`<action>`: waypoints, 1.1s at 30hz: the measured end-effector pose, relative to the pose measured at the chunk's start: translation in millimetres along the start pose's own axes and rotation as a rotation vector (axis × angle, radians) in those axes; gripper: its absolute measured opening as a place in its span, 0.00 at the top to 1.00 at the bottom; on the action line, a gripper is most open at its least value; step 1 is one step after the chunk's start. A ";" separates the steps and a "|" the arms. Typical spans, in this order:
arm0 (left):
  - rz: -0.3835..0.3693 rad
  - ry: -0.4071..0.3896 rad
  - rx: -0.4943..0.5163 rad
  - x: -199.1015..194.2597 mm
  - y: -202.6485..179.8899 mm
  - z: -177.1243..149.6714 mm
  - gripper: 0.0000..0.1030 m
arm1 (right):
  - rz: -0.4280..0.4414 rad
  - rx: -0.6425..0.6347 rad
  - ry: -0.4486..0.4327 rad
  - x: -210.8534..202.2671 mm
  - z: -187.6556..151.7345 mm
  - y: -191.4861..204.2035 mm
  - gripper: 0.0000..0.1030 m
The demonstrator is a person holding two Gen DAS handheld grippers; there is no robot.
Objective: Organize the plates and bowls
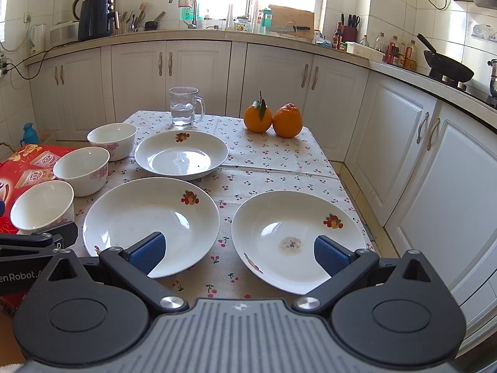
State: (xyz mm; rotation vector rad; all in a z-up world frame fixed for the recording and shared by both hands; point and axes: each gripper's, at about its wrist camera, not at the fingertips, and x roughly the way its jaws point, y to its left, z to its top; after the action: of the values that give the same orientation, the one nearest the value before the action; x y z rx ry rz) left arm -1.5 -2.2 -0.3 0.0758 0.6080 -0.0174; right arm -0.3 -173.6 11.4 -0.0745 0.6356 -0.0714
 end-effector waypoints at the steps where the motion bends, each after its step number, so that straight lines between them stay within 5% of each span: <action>1: 0.000 0.000 0.000 -0.1 0.0 0.0 0.01 | 0.000 0.000 0.000 -0.6 0.0 -0.3 0.00; 33: 0.010 0.000 -0.001 -0.8 -0.3 -0.5 0.01 | 0.003 -0.002 -0.006 -2.2 -0.4 0.7 0.00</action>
State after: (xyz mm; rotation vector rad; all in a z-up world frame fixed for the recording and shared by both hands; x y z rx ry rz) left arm -2.4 -2.4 -0.3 0.0779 0.6072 -0.0072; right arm -2.4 -172.7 12.3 -0.0755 0.6300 -0.0678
